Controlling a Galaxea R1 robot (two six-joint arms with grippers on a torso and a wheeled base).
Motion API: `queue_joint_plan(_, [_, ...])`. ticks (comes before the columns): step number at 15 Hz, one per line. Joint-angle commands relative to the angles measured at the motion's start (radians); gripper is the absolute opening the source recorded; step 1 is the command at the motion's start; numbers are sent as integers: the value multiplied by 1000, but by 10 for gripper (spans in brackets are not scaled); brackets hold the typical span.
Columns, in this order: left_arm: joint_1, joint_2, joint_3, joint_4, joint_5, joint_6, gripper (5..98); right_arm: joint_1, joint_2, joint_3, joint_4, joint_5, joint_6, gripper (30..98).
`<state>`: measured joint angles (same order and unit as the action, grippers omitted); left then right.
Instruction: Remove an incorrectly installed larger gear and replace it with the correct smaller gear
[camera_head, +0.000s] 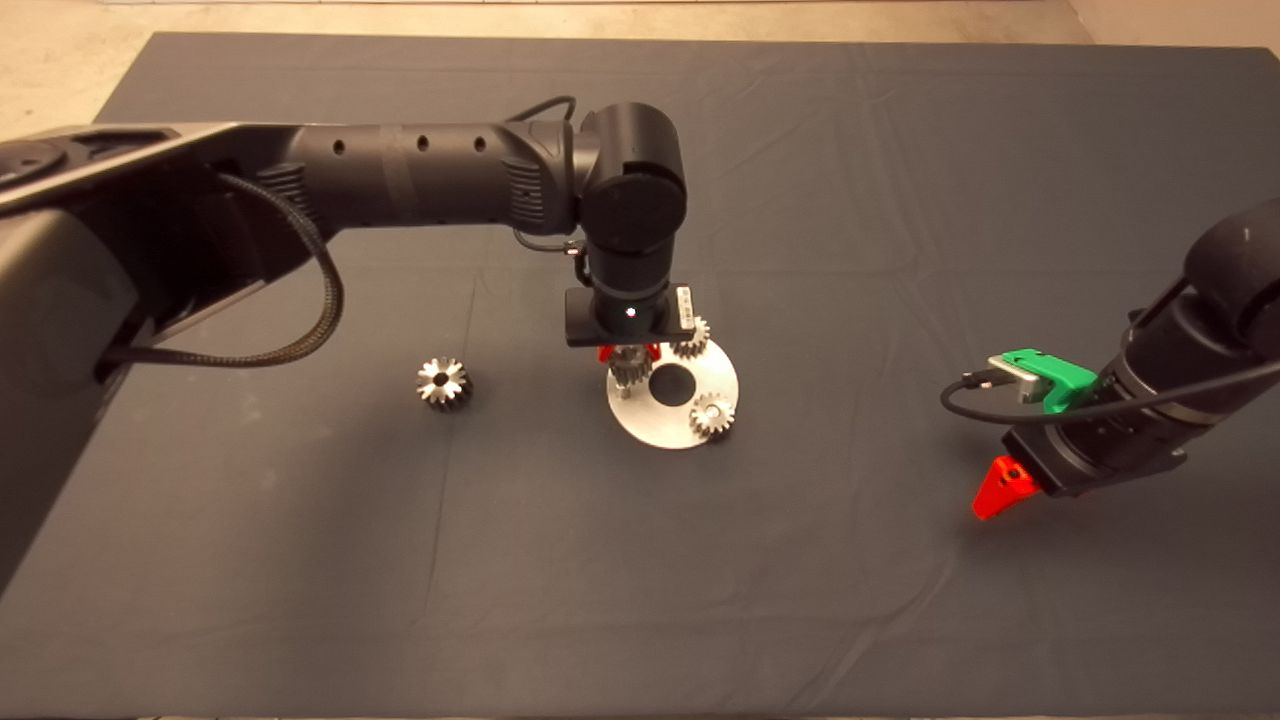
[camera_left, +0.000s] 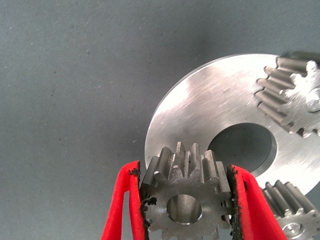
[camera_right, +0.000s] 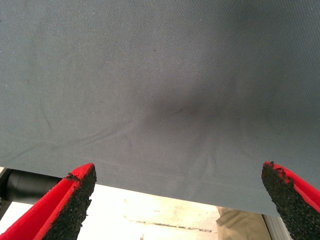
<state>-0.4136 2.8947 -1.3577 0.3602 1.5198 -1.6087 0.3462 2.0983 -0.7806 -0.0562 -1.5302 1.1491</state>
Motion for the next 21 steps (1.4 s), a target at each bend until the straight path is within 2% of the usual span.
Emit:
queue_joint_plan(1, [-21,-15,43,-6,138,-28,241,13,4,-4,-37,-128,-5,877])
queue_joint_plan(9, [-16,-16,56,-4,138,-28,242,13,3,-4,-39,-128,-5,877])
queue_joint_plan(14, [-14,-21,76,-4,138,-45,244,14,6,-17,-47,-128,-6,877])
queue_joint_plan(18, [27,-21,69,4,138,-45,244,18,6,-17,-44,-128,-5,877])
queue_joint_plan(21, [38,-21,68,10,138,-45,244,21,6,-15,-42,-128,-6,877])
